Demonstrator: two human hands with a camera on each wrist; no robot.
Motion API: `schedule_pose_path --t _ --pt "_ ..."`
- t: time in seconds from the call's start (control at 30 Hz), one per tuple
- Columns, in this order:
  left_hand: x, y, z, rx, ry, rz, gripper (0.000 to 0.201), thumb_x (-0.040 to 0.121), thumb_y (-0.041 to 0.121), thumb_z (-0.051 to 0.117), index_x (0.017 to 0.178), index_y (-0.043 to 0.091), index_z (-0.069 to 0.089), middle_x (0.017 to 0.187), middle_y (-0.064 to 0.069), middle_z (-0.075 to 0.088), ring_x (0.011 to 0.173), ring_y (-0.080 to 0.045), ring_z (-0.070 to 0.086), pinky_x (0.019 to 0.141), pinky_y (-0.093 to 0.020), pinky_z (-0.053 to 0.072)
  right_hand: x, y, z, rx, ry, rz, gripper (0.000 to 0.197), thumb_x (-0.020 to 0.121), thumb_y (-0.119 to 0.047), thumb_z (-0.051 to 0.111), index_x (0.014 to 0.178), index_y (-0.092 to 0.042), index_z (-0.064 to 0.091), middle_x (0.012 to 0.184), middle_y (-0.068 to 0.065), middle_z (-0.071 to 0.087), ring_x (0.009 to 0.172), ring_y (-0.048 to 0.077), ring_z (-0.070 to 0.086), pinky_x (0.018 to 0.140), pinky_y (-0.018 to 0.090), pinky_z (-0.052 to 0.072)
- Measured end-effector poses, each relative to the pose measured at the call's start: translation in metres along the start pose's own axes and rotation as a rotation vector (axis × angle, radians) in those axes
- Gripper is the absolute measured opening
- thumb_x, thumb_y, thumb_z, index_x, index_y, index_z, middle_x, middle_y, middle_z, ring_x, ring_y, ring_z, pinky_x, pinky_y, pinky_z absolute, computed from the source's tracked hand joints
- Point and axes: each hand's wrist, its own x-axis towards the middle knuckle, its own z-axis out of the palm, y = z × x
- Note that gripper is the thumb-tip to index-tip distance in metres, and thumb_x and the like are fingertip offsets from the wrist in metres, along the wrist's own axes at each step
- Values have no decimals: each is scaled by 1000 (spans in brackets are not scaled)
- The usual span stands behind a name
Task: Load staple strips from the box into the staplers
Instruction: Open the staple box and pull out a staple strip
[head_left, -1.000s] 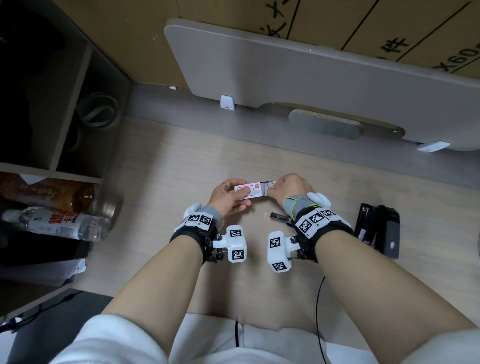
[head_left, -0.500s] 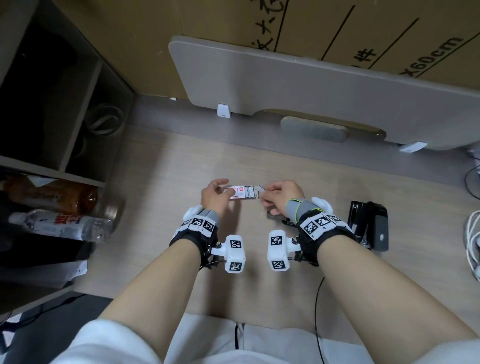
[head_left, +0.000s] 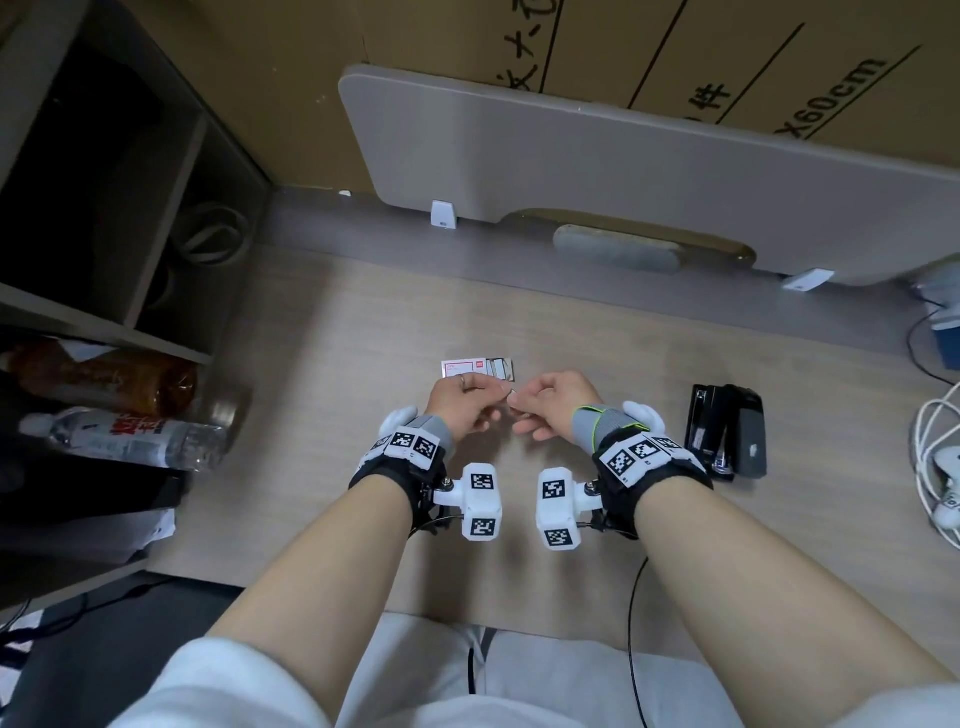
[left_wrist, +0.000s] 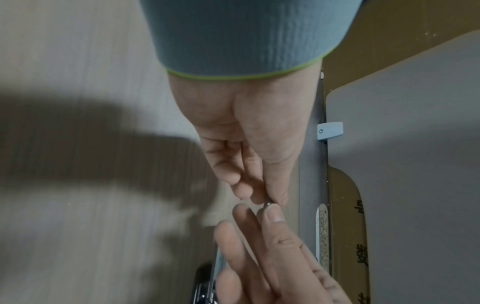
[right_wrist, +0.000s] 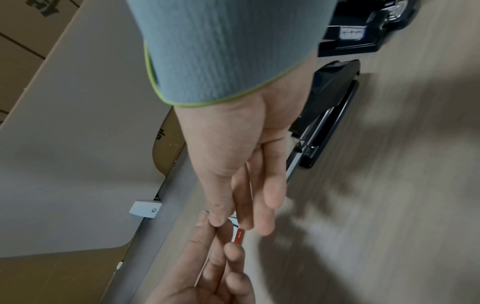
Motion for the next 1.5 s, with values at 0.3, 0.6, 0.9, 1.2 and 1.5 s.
schedule_pose_path --t 0.3,0.6,0.9,1.2,1.5 --pt "-4 2 11 -160 35 -54 21 83 21 76 97 7 69 87 -13 76 64 -13 69 53 -19 55 -17 15 -16 92 69 -57 13 84 -13 74 83 -11 62 85 10 77 64 19 69 56 24 53" --pt "-33 -7 50 -23 -43 12 20 88 19 71 103 6 70 75 -8 66 56 -15 63 58 -22 54 -36 32 -46 127 193 -127 17 74 -9 80 79 -11 64 70 11 75 65 20 71 71 35 61" --pt "-59 -9 90 86 -12 18 23 83 36 76 85 13 73 69 -3 67 54 -14 59 62 -26 47 -62 48 -81 -57 246 -196 21 62 -24 87 64 -18 67 70 -3 73 60 7 61 66 25 53" --pt "-75 -17 79 33 2 56 14 82 27 77 86 14 73 74 -1 66 61 -13 61 58 -18 50 -66 45 -65 7 141 -236 21 70 -7 82 83 -20 71 78 1 73 67 14 65 65 22 56" --pt "-44 -22 54 96 11 29 10 83 20 76 90 13 73 71 0 68 61 -12 60 67 -23 54 -41 43 -49 -515 225 -210 22 74 -47 76 95 -38 76 80 -19 68 79 4 62 69 20 42"
